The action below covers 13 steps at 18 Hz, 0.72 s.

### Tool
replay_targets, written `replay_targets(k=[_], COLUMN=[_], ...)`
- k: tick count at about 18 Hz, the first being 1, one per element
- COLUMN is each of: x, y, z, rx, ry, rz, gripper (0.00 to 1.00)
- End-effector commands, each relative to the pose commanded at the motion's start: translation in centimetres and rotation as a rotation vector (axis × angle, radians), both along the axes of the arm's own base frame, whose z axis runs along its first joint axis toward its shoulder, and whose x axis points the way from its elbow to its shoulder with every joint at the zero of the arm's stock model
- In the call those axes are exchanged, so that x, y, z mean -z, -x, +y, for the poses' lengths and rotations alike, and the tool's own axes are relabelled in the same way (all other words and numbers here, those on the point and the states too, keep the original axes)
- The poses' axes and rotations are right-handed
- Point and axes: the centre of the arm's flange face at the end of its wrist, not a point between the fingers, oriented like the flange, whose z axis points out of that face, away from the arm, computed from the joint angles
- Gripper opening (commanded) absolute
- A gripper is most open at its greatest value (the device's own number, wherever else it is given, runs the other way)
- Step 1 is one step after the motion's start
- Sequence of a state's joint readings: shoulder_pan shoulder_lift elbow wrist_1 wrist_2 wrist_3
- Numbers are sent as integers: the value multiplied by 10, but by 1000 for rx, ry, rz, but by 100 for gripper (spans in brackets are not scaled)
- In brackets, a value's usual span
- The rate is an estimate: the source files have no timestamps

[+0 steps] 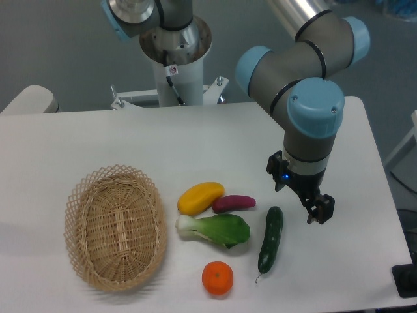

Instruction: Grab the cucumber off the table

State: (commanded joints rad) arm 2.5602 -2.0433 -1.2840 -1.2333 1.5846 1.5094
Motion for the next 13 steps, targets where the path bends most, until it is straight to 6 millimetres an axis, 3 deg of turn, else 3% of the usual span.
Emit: replay_targets(k=[13], x=[9], y=[-6], z=[6], rx=[-31], ry=[-11], rz=[-25], gripper=[100])
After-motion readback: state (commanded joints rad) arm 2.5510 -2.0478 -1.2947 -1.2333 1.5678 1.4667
